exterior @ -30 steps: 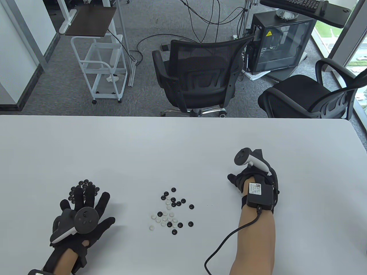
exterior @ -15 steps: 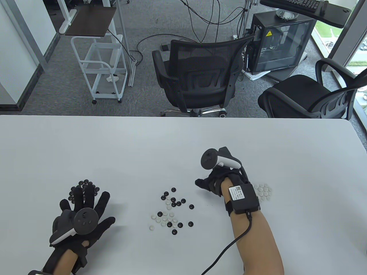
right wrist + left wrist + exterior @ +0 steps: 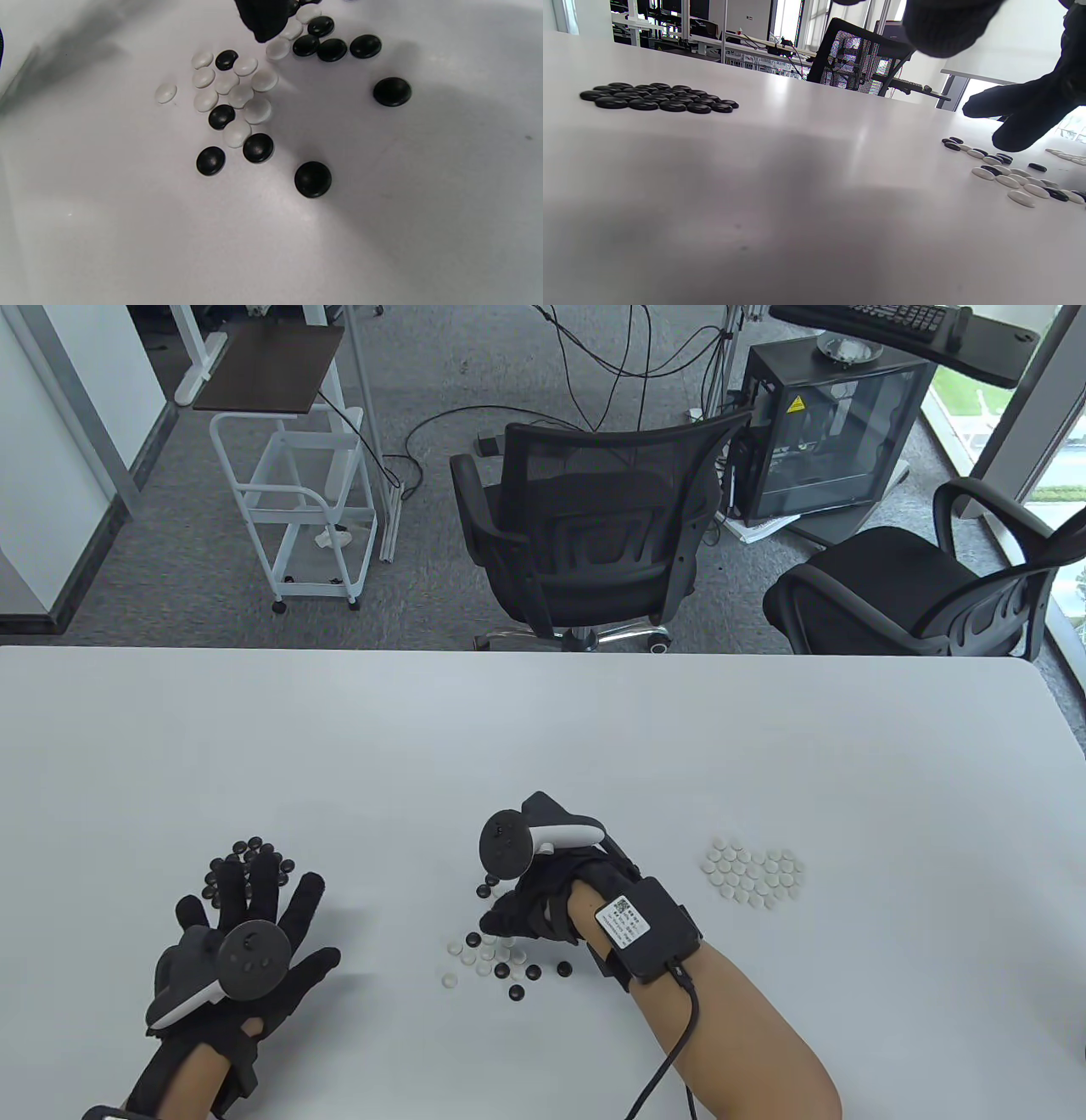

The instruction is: Go stone sorting task

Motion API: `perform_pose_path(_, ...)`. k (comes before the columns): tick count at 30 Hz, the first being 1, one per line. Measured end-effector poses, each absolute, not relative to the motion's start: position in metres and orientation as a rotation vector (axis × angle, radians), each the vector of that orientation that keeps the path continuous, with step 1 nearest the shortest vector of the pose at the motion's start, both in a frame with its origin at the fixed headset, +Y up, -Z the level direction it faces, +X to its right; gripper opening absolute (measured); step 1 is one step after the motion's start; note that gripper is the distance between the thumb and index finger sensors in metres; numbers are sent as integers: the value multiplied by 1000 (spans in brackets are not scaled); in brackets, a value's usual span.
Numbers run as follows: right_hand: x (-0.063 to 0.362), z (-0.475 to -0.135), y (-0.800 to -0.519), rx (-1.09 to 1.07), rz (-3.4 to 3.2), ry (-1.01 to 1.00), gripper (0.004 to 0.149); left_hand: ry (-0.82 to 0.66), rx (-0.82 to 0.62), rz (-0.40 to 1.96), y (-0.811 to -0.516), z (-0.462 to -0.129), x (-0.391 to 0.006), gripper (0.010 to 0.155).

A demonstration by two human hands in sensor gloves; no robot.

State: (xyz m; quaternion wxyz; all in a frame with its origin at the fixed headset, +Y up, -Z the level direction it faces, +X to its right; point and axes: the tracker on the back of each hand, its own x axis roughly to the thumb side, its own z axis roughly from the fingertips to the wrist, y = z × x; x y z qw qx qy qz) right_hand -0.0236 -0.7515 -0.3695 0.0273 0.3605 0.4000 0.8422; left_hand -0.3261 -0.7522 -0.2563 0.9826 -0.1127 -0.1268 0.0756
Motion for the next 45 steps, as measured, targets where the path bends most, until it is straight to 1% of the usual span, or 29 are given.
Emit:
perform_pose_path(6, -25, -371, -764, 1110, 2565, 1257, 71, -253, -225, 163, -752, -256, -328, 80)
perform_pose_path(9, -21, -370, -764, 1106, 2569, 1266, 70, -251, -224, 167, -752, -256, -329, 80)
perform_pose_path(15, 1, -370, -763, 1037, 2583, 1305, 69, -253, -225, 167, -752, -256, -329, 80)
perform_pose_path(22, 51, -370, -760, 884, 2649, 1350, 66, -256, -231, 156, -752, -256, -328, 80)
perform_pose_path(28, 122, -373, -757, 593, 2746, 1375, 66, -256, -227, 158, -752, -256, -328, 80)
perform_pose_path(33, 165, -382, -757, 366, 2788, 1295, 67, -257, -232, 151, -752, -257, -327, 80)
perform_pose_path(38, 183, -388, -759, 282, 2791, 1227, 68, -256, -239, 143, -753, -257, -325, 80)
perform_pose_path(45, 188, -394, -759, 227, 2830, 1196, 69, -253, -241, 149, -753, -257, -325, 80)
